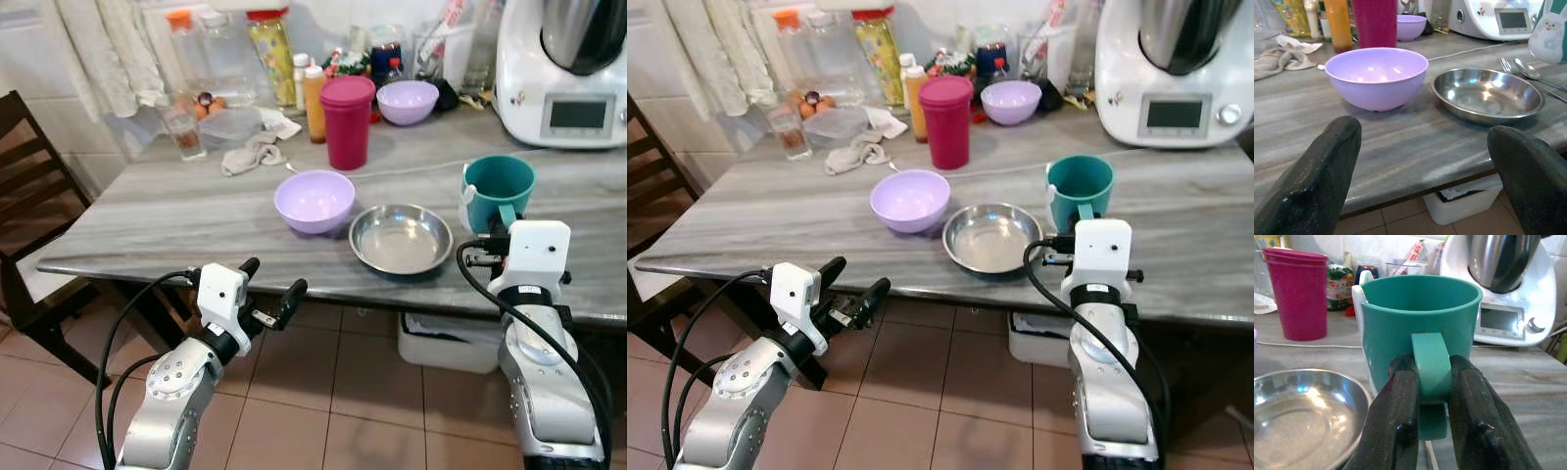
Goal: Setting the table
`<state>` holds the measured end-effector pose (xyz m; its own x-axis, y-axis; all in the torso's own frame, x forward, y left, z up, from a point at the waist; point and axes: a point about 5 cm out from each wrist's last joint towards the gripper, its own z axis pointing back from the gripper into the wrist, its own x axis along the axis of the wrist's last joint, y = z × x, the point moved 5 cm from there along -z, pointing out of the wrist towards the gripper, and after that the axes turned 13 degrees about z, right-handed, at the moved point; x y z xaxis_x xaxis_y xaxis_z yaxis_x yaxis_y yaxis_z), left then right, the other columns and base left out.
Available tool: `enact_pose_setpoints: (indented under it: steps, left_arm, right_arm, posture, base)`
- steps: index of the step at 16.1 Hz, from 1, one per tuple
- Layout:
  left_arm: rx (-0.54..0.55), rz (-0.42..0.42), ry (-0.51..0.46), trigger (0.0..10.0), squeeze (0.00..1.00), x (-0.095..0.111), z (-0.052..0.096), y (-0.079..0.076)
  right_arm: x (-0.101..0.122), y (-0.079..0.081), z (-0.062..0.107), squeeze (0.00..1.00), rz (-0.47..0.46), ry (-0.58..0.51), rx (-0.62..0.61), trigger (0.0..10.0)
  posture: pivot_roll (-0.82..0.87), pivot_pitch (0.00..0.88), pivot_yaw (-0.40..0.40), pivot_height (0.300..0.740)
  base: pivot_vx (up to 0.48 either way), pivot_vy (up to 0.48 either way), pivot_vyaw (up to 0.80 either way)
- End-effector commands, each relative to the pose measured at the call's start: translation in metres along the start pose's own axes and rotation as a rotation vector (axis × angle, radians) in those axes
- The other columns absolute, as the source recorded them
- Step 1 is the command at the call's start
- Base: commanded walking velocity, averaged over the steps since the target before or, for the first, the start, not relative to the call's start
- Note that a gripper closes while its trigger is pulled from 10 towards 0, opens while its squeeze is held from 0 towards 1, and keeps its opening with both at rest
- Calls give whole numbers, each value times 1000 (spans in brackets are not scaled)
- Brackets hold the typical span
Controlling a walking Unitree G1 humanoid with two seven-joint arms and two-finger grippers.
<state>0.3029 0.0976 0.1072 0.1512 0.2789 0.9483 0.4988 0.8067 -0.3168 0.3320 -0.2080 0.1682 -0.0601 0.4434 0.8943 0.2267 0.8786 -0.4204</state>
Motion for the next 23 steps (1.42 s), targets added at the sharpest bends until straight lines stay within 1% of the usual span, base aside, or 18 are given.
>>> enact_pose_setpoints:
  steps: [1,2,5,11,13,15,16,18,21,23]
  left_arm:
    - [-6,-15,0,10000,0,4,1,2]
    - [-7,-15,1,10000,0,4,1,2]
    - [-10,-14,5,10000,0,3,2,1]
    - [-12,-16,8,10000,0,2,2,1]
    - [-2,0,-16,10000,0,6,3,2]
    - [19,-12,-14,10000,0,6,7,6]
    - [45,-25,-21,10000,0,6,13,11]
    - [48,-29,-8,10000,0,5,20,14]
    - [-6,-24,45,10000,0,0,28,13]
    - [-56,-22,67,10000,0,-1,29,11]
  right_arm:
    - [7,3,0,0,-15,-17,5,10000]
    - [6,3,0,0,-16,-16,7,10000]
    - [7,5,-1,0,-20,-15,11,10000]
    - [7,7,-1,0,-23,-20,17,10000]
    - [9,8,-2,0,-30,-29,20,10000]
    - [10,8,-2,0,-31,-33,22,10000]
    - [10,8,-2,0,-30,-34,22,10000]
    - [9,8,-2,0,-29,-32,31,10000]
    - [10,9,-7,0,-30,-42,63,10000]
    - [8,10,-13,0,0,-52,110,10000]
  posture:
    - [-210,9,123,740]
    - [-210,9,123,740]
    - [-208,9,122,740]
    - [-206,6,123,740]
    - [-205,6,122,740]
    - [-205,7,121,740]
    - [-205,9,120,740]
    - [-201,13,117,740]
    - [-196,16,119,740]
    - [-197,16,120,740]
  base:
    - [266,0,0]
    - [266,0,0]
    - [285,0,-687]
    - [278,0,0]
    - [0,0,0]
    - [0,0,0]
    - [0,0,0]
    - [0,0,0]
    - [0,0,0]
    - [0,0,0]
